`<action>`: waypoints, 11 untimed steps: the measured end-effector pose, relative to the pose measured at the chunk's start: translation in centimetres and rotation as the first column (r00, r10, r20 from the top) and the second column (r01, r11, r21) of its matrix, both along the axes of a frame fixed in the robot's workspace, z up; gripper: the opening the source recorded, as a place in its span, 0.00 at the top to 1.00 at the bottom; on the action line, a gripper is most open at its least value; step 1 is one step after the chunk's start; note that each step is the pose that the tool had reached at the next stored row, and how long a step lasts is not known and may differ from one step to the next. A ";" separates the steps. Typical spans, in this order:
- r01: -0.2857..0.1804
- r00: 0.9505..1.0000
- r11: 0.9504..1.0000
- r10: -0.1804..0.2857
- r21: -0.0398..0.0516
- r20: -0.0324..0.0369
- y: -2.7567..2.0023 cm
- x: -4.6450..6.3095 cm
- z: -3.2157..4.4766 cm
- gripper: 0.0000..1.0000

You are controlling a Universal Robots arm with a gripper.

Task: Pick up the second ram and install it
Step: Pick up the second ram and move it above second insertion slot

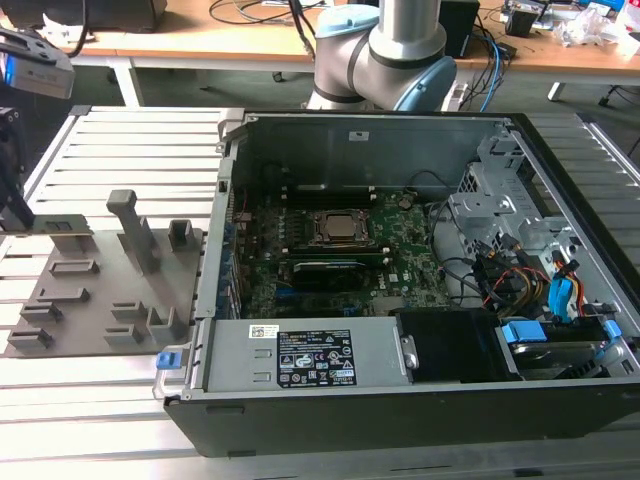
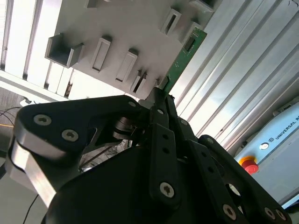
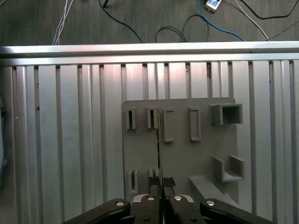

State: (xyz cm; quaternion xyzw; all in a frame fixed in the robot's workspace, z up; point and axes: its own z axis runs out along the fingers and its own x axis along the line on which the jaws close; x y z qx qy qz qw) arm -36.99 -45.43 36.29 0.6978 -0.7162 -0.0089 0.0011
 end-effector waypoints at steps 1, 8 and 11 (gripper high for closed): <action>0.000 1.000 1.000 0.000 0.000 0.000 0.00 0.0 0.12 0.86; 0.000 1.000 1.000 0.000 0.000 0.000 0.00 0.0 1.05 0.86; 0.000 1.000 1.000 0.000 0.000 0.000 0.00 0.0 1.50 0.86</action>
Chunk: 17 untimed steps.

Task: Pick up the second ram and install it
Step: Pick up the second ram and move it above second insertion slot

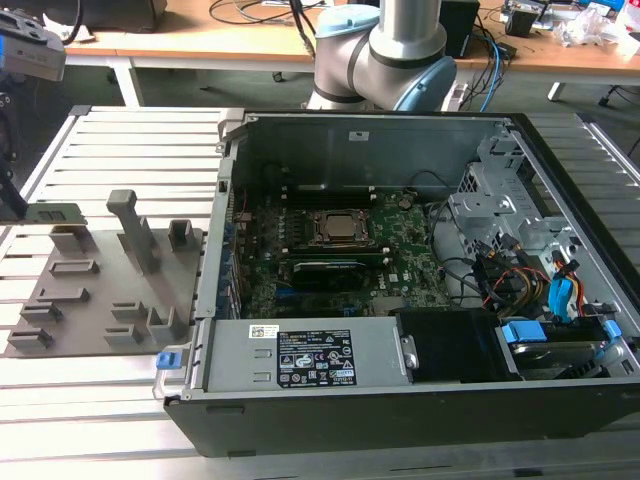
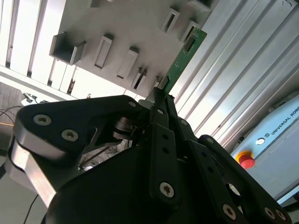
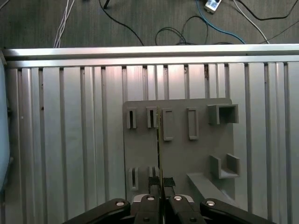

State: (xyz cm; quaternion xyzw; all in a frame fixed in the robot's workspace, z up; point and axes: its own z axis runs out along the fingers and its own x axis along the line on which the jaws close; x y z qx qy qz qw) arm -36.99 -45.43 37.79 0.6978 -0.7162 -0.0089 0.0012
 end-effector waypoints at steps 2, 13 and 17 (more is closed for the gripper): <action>0.000 1.000 1.000 0.000 0.000 0.000 0.00 0.0 0.60 0.86; 0.000 1.000 1.000 0.000 0.000 0.000 0.00 0.0 2.35 0.86; 0.000 1.000 1.000 0.000 0.000 0.000 0.00 0.0 3.16 0.86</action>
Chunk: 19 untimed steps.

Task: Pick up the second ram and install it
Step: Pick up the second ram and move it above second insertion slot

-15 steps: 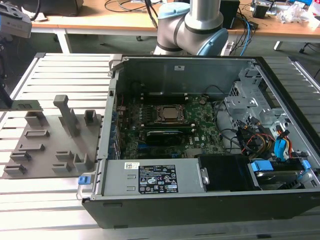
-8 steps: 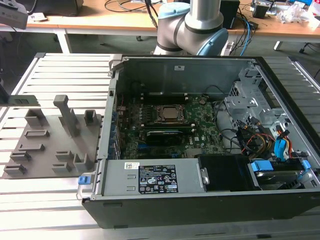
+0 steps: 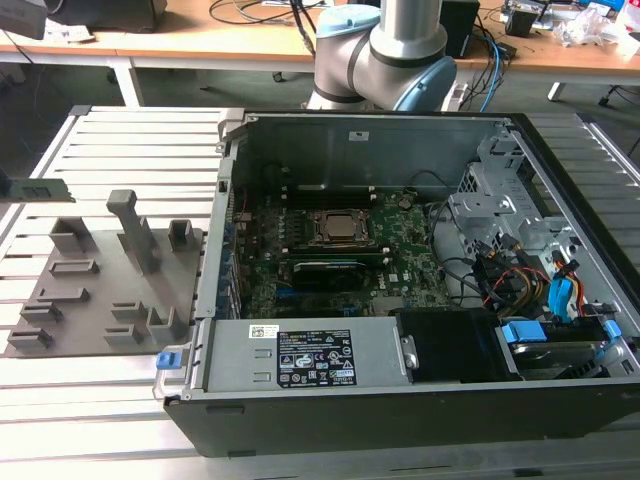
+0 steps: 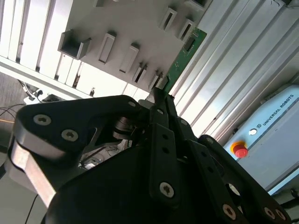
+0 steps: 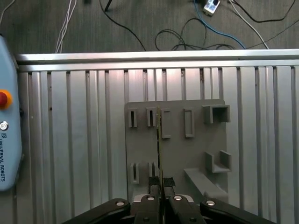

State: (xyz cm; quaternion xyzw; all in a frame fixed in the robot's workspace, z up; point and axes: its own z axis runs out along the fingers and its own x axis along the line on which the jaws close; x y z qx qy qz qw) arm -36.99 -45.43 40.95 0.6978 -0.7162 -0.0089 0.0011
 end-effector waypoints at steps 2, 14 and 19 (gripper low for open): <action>0.000 1.000 1.000 0.000 0.002 0.000 0.01 0.0 0.01 0.86; 0.000 1.000 1.000 0.000 0.025 0.000 0.00 0.1 0.34 0.86; 0.000 1.000 1.000 0.000 0.025 0.000 0.00 1.6 0.31 0.86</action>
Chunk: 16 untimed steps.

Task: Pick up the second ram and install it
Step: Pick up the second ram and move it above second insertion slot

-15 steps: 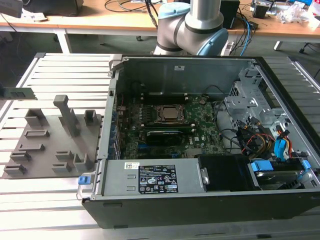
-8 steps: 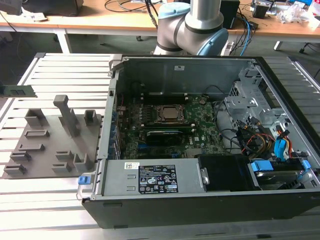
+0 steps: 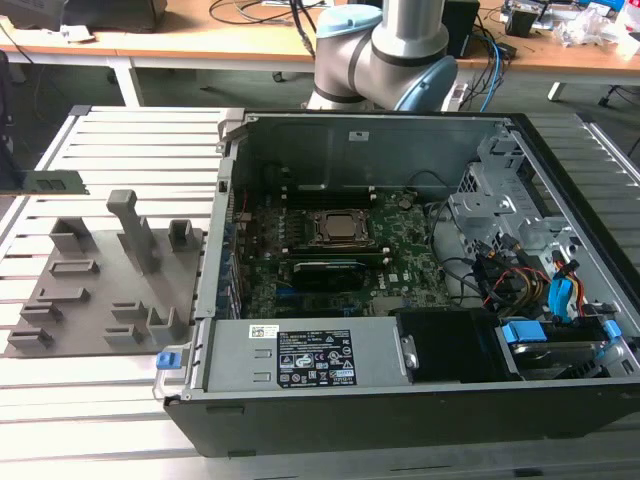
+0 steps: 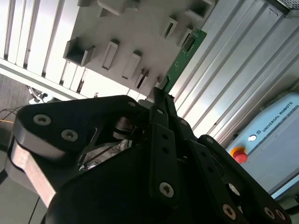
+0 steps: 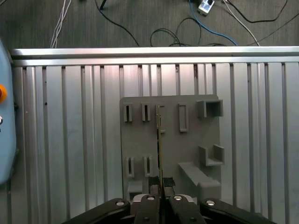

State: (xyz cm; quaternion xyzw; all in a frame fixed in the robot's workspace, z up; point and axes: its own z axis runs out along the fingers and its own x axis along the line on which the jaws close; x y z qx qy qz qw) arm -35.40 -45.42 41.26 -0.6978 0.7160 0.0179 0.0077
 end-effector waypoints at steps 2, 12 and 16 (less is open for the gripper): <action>0.000 1.000 1.000 0.000 0.000 0.000 0.00 0.6 0.01 0.86; 0.000 1.000 1.000 0.000 -0.001 0.000 0.00 5.1 0.01 0.86; 0.000 1.000 1.000 0.000 -0.001 0.000 0.00 6.0 0.00 0.86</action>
